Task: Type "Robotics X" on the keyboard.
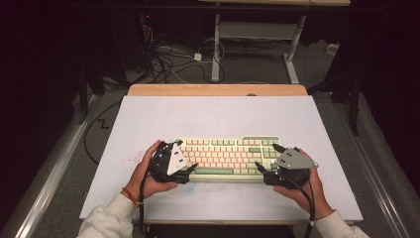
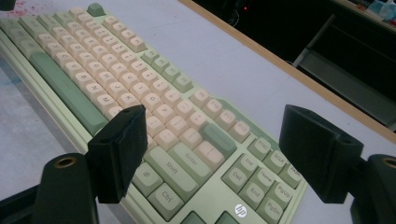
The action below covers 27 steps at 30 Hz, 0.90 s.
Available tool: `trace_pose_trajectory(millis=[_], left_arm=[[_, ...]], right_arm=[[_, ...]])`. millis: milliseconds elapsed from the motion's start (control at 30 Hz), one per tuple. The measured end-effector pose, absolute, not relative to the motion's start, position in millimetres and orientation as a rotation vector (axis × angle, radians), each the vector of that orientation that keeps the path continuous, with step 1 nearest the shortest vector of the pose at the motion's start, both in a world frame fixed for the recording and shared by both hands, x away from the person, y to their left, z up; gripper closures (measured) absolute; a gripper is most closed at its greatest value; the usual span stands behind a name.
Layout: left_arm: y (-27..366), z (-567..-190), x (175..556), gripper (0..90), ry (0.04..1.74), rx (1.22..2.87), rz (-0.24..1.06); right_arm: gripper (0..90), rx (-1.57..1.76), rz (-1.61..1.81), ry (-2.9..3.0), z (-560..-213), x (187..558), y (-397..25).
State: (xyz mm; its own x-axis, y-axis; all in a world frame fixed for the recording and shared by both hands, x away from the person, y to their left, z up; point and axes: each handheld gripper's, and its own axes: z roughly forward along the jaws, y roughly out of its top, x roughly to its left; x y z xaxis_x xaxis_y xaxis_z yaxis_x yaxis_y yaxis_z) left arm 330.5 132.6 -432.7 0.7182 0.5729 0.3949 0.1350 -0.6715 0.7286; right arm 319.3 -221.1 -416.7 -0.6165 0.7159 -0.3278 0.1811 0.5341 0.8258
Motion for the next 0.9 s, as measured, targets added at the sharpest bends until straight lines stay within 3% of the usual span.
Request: trace_pose_trajectory(millis=[900], left_arm=[[165.6, -442.5, 310.2, 17.6, 0.560, 2.238, 0.860]], right_arm=[[21.7, 0.718, 0.970, 2.085, -420.8, 310.3, -238.2]])
